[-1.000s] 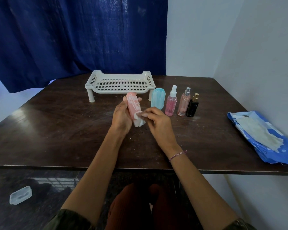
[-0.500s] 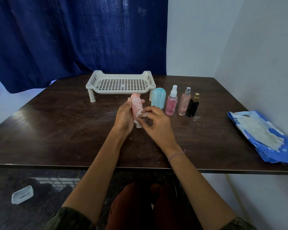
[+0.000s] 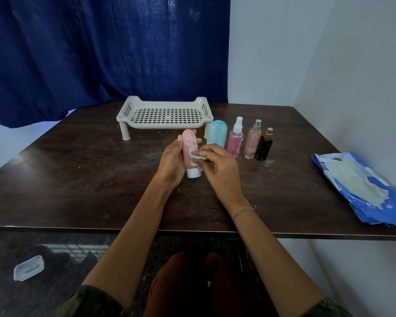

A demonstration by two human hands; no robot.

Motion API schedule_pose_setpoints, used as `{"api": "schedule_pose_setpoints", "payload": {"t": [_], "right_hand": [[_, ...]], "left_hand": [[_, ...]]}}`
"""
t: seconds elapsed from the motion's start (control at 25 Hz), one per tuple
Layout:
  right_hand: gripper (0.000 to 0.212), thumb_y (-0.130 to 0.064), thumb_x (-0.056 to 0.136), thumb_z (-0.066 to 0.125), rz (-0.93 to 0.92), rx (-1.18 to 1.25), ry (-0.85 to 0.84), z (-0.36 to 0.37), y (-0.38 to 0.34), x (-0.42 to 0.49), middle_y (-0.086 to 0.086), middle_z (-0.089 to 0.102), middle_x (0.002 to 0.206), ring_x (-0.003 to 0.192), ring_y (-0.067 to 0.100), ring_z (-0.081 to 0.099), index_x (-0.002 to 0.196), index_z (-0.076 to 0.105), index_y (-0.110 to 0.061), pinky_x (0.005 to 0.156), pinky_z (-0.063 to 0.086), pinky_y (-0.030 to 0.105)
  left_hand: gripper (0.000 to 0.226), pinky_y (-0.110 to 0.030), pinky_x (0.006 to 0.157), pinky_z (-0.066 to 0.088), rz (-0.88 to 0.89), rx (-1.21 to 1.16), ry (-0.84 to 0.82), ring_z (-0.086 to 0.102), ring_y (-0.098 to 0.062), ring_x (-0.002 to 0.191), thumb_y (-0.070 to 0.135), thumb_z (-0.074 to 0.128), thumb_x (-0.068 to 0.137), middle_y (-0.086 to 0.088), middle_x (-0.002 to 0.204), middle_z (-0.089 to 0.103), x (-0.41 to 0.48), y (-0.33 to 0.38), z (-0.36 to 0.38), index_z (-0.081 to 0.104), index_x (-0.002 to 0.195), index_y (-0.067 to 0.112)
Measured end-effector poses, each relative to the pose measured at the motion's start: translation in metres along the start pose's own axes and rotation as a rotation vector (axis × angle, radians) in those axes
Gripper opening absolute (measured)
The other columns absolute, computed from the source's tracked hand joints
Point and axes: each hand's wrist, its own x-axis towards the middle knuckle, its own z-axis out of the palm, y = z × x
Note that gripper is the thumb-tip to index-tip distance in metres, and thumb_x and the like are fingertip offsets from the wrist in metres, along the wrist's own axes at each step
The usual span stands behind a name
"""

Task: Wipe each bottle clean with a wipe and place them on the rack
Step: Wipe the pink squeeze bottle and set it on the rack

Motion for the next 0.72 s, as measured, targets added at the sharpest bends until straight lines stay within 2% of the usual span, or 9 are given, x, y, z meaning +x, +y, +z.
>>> {"api": "schedule_pose_setpoints", "payload": {"t": [0.08,0.16,0.24,0.4,0.56,0.72], "right_hand": [[0.02,-0.008,0.078,0.072,0.032,-0.03,0.036,-0.0017,0.0021,0.0003,0.003,0.067,0.097,0.093,0.012,0.061,0.098,0.071,-0.006,0.082,0.053,0.029],[0.021,-0.005,0.08,0.069,0.058,-0.004,0.032,-0.002,0.0019,0.0007,0.005,0.067,0.1,0.099,0.013,0.061,0.101,0.07,-0.005,0.088,0.052,0.03],[0.023,-0.002,0.083,0.064,0.026,-0.019,-0.013,-0.0007,0.0004,0.0009,0.008,0.064,0.104,0.104,0.015,0.057,0.105,0.068,-0.003,0.095,0.048,0.029],[0.026,0.001,0.084,0.061,-0.052,-0.065,-0.121,0.0007,-0.0032,0.0002,0.01,0.06,0.106,0.107,0.017,0.053,0.109,0.066,-0.002,0.1,0.042,0.027],[0.024,0.002,0.083,0.062,0.013,-0.067,-0.039,-0.0023,-0.0015,0.0024,0.011,0.061,0.105,0.105,0.019,0.056,0.107,0.066,0.0,0.099,0.041,0.02],[0.024,0.004,0.082,0.063,-0.003,-0.081,-0.014,-0.0033,-0.0031,0.0027,0.013,0.059,0.106,0.104,0.018,0.054,0.107,0.066,0.001,0.098,0.04,0.017]], "left_hand": [[0.041,-0.029,0.072,0.056,-0.004,0.023,-0.037,0.064,-0.014,0.088,0.016,0.016,0.102,-0.011,0.106,0.062,-0.0007,-0.001,0.0018,0.048,0.127,0.008],[0.04,-0.03,0.075,0.056,-0.019,0.032,-0.078,0.064,-0.015,0.091,0.015,0.017,0.102,-0.012,0.107,0.062,-0.0009,-0.0022,0.0036,0.047,0.128,0.008],[0.04,-0.03,0.08,0.056,-0.018,0.034,-0.093,0.063,-0.016,0.093,0.014,0.018,0.102,-0.013,0.108,0.062,-0.0004,-0.0028,0.0031,0.048,0.128,0.007],[0.04,-0.027,0.074,0.056,-0.008,0.019,-0.055,0.064,-0.013,0.087,0.015,0.019,0.102,-0.012,0.106,0.061,0.0004,-0.0022,-0.0006,0.047,0.129,0.006],[0.038,-0.031,0.081,0.055,-0.019,0.018,-0.106,0.062,-0.017,0.094,0.018,0.021,0.103,-0.014,0.11,0.062,0.0007,-0.0022,-0.0013,0.049,0.127,0.008],[0.034,-0.029,0.084,0.054,-0.02,0.022,-0.152,0.063,-0.017,0.097,0.014,0.027,0.102,-0.012,0.11,0.064,0.0001,-0.0026,0.0017,0.052,0.124,0.005]]}}
